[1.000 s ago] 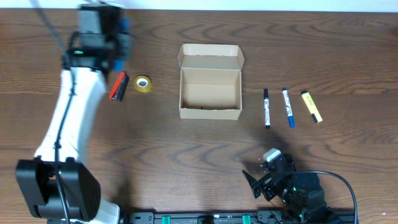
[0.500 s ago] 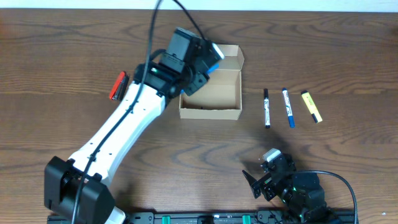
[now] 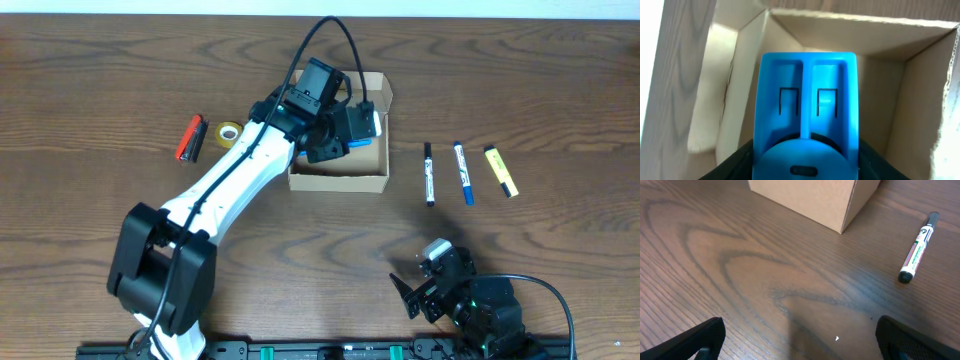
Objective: Pack container
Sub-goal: 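Lift the duster and carry it with the left gripper into the box, then lower the duster into the box and open the left gripper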
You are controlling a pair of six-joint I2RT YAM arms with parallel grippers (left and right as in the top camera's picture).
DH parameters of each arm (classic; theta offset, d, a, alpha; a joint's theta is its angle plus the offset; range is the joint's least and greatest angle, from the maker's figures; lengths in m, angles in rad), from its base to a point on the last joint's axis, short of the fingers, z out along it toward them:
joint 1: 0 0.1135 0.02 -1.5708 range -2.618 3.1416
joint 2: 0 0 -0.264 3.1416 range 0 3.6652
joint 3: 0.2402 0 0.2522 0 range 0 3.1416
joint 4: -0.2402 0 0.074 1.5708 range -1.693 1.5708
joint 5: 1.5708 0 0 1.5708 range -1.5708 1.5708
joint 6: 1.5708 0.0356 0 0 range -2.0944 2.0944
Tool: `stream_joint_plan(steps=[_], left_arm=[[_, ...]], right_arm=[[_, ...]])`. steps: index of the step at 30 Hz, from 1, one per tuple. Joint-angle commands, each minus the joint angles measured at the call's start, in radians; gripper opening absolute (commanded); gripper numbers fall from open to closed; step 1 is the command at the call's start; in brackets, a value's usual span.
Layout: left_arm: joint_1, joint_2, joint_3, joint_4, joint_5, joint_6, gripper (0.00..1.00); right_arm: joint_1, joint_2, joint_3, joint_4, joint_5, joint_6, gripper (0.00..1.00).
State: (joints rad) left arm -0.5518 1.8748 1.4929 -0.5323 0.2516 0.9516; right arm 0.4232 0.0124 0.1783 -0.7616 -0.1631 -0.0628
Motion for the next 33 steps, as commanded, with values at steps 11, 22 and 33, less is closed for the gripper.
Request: stream_joint_plan(steps=[11, 22, 33], left_arm=[[0.004, 0.049, 0.01, 0.006, 0.101, 0.119, 0.28], [0.011, 0.096, 0.01, -0.007, 0.118, 0.118, 0.28], [0.017, 0.132, 0.01, -0.047, 0.12, 0.095, 0.31]], right_arm=[[0.01, -0.006, -0.009, -0.001, 0.003, -0.014, 0.99], [0.01, -0.006, -0.009, -0.001, 0.002, -0.013, 0.99], [0.01, -0.006, -0.009, -0.001, 0.003, -0.013, 0.99]])
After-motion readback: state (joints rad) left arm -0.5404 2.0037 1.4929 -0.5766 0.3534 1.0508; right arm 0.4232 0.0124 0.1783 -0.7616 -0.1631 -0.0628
